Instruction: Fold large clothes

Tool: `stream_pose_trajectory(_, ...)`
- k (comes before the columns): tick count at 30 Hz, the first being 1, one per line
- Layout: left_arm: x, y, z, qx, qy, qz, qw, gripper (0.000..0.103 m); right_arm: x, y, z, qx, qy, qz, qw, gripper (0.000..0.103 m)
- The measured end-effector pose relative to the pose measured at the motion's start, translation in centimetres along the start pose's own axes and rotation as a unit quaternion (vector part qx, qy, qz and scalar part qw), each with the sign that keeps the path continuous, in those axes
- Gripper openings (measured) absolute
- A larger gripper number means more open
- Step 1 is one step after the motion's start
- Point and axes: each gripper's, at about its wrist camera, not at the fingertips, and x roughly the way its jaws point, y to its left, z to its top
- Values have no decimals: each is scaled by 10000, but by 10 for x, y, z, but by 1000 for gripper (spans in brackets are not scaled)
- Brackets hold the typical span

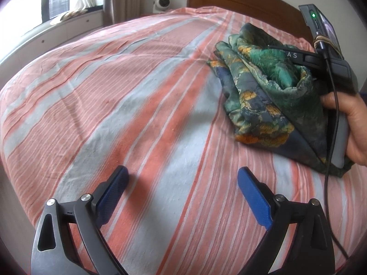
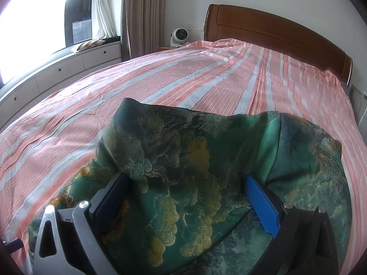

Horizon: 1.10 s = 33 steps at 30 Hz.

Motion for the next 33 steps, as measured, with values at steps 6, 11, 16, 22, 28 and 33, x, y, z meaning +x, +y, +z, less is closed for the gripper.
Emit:
stream_pose_trajectory(6, -11, 12, 7, -385, -69, -299, 9988, 96, -15, 1, 19, 19, 348, -175, 9992, 100)
stream_pose_trajectory(11, -64, 8, 51, -287, -741, -954, 9923, 97, -119, -35, 46, 961, -87, 1002, 9903, 100)
stream_pose_trajectory(16, -64, -16, 148, -205, -158, -2937, 9555, 102, -195, -88, 11, 1079, -431, 917, 9890, 101)
stream_pose_trajectory(22, 39, -53, 184, -16, 1406, -2976, 9443, 102, -182, -165, -81, 1952, 355, 422, 9792, 101)
stream_pose_trajectory(28, 86, -51, 148, 356, 1905, -2453, 9499, 103, -147, -223, -145, 3601, 593, 1695, 9155, 101)
stream_pose_trajectory(33, 96, -68, 140, 717, 1923, -2155, 9547, 103, -83, -216, -138, 3898, 782, 2874, 8714, 101)
